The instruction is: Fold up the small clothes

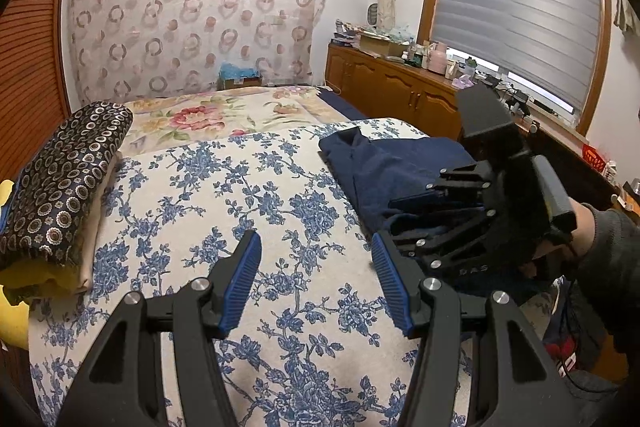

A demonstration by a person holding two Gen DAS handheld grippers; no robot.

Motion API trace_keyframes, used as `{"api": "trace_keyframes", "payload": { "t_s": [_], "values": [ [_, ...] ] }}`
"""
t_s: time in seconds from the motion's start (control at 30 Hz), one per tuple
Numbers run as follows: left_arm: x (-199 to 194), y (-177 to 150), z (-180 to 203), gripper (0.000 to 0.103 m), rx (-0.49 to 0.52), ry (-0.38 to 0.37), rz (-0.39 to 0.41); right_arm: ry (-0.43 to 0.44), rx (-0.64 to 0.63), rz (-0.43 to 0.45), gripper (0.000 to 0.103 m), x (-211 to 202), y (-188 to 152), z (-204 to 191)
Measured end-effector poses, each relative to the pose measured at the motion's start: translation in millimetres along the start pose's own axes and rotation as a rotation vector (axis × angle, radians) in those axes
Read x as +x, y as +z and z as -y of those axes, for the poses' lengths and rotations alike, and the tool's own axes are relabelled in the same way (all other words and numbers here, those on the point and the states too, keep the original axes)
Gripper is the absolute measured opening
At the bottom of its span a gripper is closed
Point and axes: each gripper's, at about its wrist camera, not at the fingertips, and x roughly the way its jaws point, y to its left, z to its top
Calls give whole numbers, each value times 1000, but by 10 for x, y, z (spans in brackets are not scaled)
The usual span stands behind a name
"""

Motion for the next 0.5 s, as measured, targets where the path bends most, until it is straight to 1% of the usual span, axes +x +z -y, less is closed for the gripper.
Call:
{"api": "trace_keyframes", "payload": {
  "t_s": [0.1, 0.3, 0.33, 0.37, 0.4, 0.43, 0.47, 0.5],
  "values": [
    [4, -10, 7, 57, 0, -1, -2, -1, 19, -13, 55, 69, -46, 48],
    [29, -24, 11, 57, 3, -3, -7, 11, 47, 8, 54, 50, -65, 95],
    [34, -27, 13, 57, 4, -4, -8, 8, 49, 12, 46, 43, -65, 101],
    [36, -27, 17, 57, 5, -4, -9, -5, 49, 16, 35, 41, -62, 110],
    [40, -28, 20, 57, 6, -5, -10, -21, 55, 20, 27, 36, -60, 131],
    [42, -28, 27, 57, 7, -6, -11, -24, 65, 26, 16, 16, -61, 165],
    [44, -26, 34, 57, 8, -6, -12, -21, 71, 35, 10, -8, -59, 191],
    [48, -24, 43, 57, 11, -8, -13, -13, 87, 53, 8, -59, -56, 241]
  ]
}}
